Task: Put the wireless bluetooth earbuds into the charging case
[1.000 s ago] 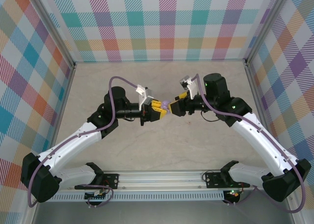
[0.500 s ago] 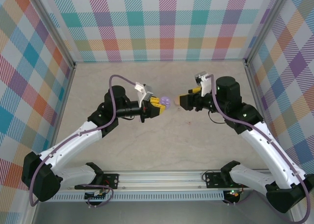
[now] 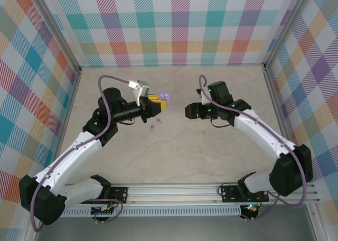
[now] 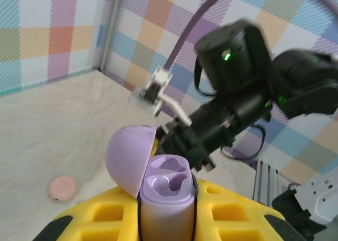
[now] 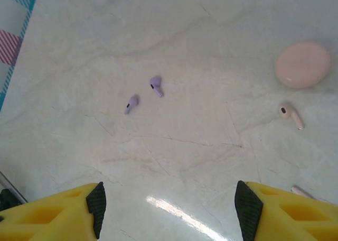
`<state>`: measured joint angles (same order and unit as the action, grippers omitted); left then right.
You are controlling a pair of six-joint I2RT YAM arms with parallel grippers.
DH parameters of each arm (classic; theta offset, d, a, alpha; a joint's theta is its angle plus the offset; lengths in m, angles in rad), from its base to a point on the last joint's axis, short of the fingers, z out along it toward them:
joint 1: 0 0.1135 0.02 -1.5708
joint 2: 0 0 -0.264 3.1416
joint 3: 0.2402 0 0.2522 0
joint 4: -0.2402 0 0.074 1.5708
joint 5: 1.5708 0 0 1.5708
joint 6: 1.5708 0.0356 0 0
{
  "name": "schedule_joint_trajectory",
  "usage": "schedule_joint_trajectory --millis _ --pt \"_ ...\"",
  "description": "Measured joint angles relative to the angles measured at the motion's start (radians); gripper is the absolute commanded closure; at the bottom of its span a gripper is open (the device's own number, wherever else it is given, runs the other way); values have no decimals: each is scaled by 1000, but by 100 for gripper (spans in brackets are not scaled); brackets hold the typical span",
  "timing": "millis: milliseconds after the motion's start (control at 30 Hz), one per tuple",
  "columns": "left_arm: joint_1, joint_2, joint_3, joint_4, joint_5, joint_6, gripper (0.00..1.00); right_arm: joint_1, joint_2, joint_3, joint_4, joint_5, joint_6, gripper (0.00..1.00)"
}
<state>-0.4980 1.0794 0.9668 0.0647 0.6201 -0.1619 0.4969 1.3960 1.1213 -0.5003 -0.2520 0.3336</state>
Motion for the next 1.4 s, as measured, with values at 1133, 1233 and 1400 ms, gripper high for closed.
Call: schedule_joint_trajectory --millis 1133,1233,1400 --pt "70 -82 53 -119 97 71 86 179 843 694 -159 -17 -50 50" --pt "71 -88 51 -122 97 74 86 193 885 753 -204 9 -64 51" --pt "72 -90 51 -127 98 77 86 213 954 846 -273 45 -84 51"
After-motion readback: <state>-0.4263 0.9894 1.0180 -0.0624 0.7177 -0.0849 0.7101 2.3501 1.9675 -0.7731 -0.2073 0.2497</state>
